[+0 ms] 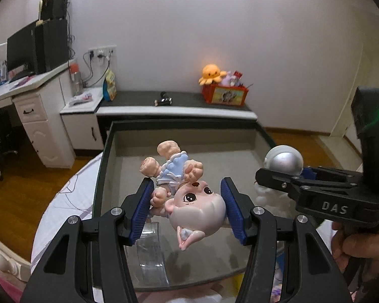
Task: Organize rigid objects
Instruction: 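Lower the doll and astronaut into the pink box and open both tools, then withdraw both tools from the box toward the remaining toys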
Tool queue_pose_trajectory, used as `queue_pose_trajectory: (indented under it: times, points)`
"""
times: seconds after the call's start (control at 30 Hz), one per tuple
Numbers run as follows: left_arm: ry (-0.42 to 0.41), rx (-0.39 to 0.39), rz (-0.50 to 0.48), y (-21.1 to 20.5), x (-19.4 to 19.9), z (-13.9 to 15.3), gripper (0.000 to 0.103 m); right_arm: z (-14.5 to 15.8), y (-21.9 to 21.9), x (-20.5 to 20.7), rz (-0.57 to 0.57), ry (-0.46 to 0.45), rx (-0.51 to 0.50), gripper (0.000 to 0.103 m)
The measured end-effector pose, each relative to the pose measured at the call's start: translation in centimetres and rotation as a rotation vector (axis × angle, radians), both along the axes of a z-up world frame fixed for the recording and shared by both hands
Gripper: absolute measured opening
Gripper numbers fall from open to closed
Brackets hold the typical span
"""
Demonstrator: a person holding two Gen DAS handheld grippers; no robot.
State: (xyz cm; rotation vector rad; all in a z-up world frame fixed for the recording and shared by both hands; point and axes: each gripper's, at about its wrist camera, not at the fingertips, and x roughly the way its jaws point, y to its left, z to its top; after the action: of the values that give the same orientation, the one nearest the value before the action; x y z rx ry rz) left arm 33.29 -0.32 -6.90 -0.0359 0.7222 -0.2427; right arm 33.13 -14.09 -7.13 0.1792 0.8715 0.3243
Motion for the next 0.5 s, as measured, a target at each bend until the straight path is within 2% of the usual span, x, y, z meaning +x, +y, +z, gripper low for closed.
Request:
queue_pose_trajectory:
  times: [0.03,0.07,0.13,0.17,0.4,0.47,0.5]
  points:
    - [0.0,0.006,0.003,0.0,0.0,-0.1,0.06,-0.2,-0.1,0.1,-0.001,0.003,0.003,0.051]
    - [-0.003,0.011,0.009,0.1,-0.2,0.0,0.066,-0.3,-0.1,0.0,-0.006,-0.001,0.003,0.066]
    - [-0.035,0.012,0.031,0.6,-1.0,0.4,0.096,0.0,-0.4,-0.4,-0.021,-0.017,0.001,0.084]
    - [-0.054,0.012,0.039,0.9,-1.4,0.7,0.099,0.2,-0.5,-0.7,-0.025,-0.024,0.002,0.084]
    - [-0.128,0.008,0.052,2.8,-5.6,3.2,0.103,2.5,-2.0,-3.6,-0.1,-0.087,0.027,0.092]
    - [-0.148,0.006,0.05,3.1,-7.3,3.9,0.103,3.1,-2.4,-4.6,-0.117,-0.106,0.027,0.103]
    - [-0.159,0.003,0.048,3.3,-8.1,4.3,0.103,3.5,-2.4,-5.2,-0.122,-0.117,0.03,0.103]
